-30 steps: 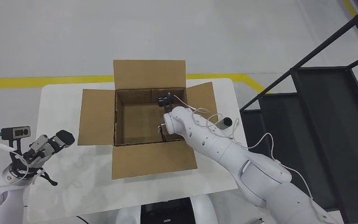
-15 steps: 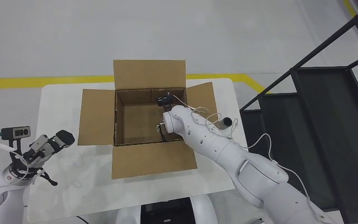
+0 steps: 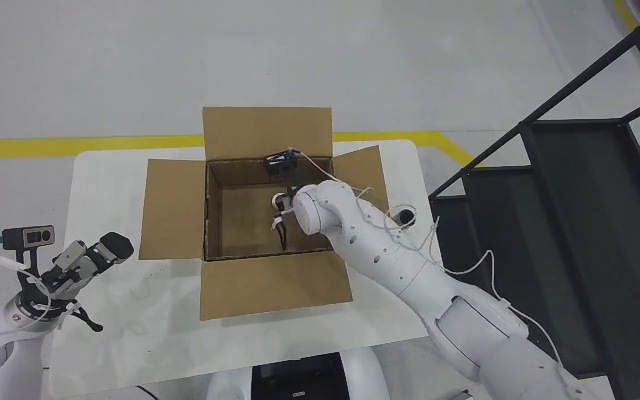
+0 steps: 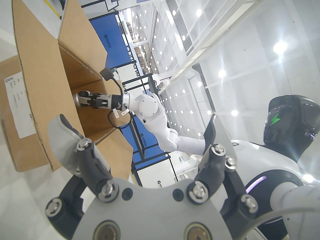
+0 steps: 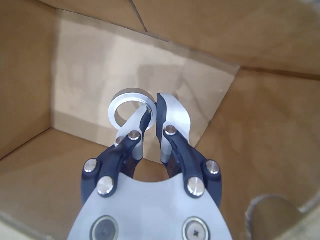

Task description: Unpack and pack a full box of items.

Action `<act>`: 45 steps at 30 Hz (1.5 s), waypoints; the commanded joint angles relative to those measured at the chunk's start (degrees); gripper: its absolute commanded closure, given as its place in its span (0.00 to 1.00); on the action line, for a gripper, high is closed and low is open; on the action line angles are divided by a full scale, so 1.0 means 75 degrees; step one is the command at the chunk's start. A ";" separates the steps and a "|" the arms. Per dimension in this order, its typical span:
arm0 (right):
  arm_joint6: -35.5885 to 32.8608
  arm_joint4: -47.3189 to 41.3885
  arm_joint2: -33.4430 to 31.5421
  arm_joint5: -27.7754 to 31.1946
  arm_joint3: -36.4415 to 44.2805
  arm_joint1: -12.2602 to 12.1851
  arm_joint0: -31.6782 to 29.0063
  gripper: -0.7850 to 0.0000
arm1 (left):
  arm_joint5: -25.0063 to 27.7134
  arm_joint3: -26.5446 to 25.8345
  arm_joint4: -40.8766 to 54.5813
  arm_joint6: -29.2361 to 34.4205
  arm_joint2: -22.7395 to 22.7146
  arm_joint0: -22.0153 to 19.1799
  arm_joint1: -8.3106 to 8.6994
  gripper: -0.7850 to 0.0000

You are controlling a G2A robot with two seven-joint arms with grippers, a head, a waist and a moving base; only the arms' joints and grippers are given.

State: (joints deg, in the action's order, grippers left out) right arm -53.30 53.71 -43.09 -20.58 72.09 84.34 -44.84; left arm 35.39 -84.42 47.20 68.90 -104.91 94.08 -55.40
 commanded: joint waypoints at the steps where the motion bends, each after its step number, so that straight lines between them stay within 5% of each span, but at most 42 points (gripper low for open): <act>1: -0.0137 0.0137 -0.0397 0.0229 0.0729 -0.0169 -0.0335 1.00 | 0.0000 0.0000 0.0000 0.0000 0.0000 0.0000 0.0000 0.00; 11: -0.1313 -0.0731 -0.2873 0.3274 0.3883 -0.0943 -0.2249 1.00 | 0.0000 0.0000 0.0000 0.0000 0.0000 0.0000 0.0000 0.00; 16: -0.1852 -0.1557 -0.3974 0.4113 0.4750 -0.1177 -0.2901 1.00 | 0.0000 0.0000 0.0000 0.0000 0.0000 0.0000 0.0000 0.00; 20: -0.1377 -0.2850 -0.4669 0.4626 0.4921 -0.1262 -0.3383 1.00 | 0.0000 0.0000 0.0000 0.0000 0.0000 0.0000 0.0000 0.00; 45: -0.1001 -0.3268 -0.4772 0.4794 0.4831 -0.1270 -0.3518 1.00 | 0.0000 0.0000 0.0000 0.0000 0.0000 0.0000 0.0000 0.00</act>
State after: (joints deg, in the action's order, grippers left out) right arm -60.81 29.20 -78.88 15.38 108.32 74.82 -71.22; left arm 35.39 -84.42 47.20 68.90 -104.91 94.08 -55.40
